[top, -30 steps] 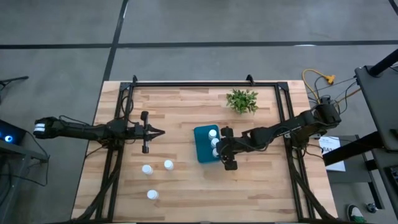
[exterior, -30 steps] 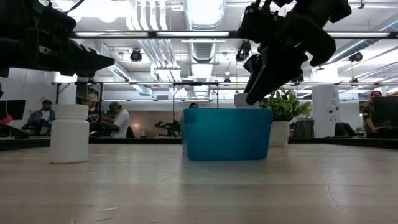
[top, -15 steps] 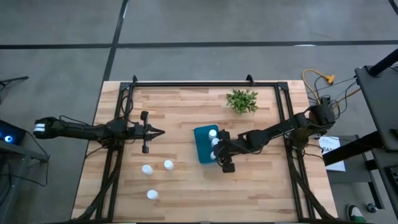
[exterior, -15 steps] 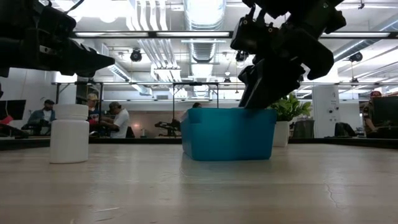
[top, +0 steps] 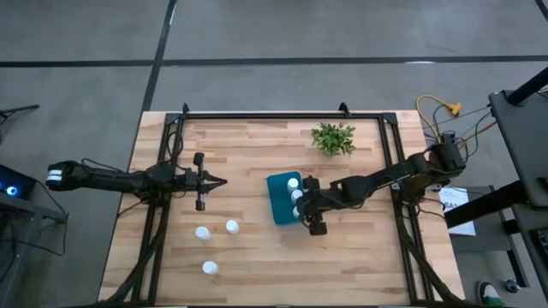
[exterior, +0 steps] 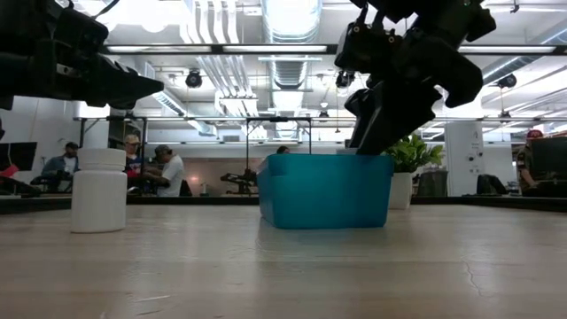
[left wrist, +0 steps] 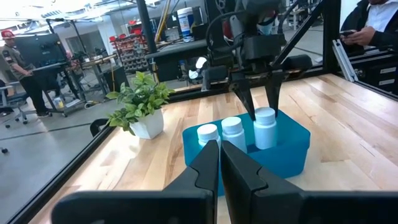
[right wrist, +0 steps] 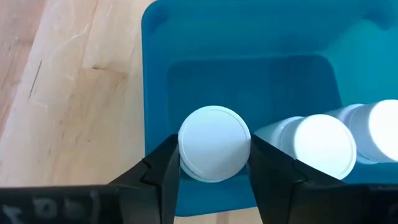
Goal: Pick and place pill bottles into a basket
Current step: Put the white pill bottle into the blue bin
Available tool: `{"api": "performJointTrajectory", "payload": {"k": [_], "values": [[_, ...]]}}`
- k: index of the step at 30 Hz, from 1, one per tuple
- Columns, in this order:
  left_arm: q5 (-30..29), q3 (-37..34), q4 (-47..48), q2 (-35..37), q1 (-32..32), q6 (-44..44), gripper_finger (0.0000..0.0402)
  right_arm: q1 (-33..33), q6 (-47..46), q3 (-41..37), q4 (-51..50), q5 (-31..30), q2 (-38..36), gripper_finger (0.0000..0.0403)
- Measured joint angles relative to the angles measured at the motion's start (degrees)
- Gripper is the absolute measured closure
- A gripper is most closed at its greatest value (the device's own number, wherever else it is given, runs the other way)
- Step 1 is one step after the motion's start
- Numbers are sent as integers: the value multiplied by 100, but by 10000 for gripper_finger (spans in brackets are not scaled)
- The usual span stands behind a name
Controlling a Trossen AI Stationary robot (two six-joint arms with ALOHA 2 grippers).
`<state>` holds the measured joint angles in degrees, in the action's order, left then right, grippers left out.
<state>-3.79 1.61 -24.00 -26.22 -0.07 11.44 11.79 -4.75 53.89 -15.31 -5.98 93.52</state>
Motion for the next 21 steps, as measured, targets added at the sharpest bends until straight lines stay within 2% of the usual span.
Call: {"api": "performJointTrajectory", "payload": {"k": [11, 21], "values": [[0, 4, -3, -2, 1, 0, 402, -22, -63, 2, -216, -6, 24, 224], [0, 7, -3, 0, -1, 0, 402, -22, 53, 2, -212, -13, 24, 217]]}}
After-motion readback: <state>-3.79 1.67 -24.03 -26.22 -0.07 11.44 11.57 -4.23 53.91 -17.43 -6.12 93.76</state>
